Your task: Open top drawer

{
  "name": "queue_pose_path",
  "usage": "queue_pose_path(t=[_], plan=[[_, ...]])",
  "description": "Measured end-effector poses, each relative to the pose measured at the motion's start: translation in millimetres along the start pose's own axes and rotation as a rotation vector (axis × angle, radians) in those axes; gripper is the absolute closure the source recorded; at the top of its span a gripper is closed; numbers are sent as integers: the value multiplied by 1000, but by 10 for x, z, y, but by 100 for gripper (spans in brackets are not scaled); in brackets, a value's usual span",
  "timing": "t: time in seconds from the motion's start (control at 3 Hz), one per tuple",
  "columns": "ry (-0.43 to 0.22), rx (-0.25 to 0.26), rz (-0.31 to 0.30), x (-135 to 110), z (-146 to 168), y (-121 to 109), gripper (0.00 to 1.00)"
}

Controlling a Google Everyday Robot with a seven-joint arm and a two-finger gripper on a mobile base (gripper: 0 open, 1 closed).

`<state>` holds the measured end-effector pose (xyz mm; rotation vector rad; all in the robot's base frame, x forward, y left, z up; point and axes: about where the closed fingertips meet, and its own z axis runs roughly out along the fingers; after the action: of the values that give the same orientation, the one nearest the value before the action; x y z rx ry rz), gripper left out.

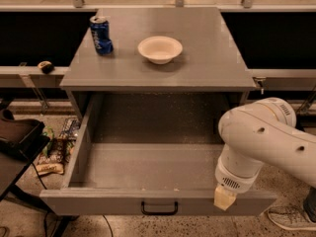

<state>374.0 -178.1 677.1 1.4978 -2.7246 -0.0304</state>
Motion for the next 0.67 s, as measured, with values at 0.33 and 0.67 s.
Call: queue_pose_path(t=[0.33, 0.67], plan=[[0, 0, 1, 1, -8, 3, 100], [4, 4, 20, 89, -30, 60, 100]])
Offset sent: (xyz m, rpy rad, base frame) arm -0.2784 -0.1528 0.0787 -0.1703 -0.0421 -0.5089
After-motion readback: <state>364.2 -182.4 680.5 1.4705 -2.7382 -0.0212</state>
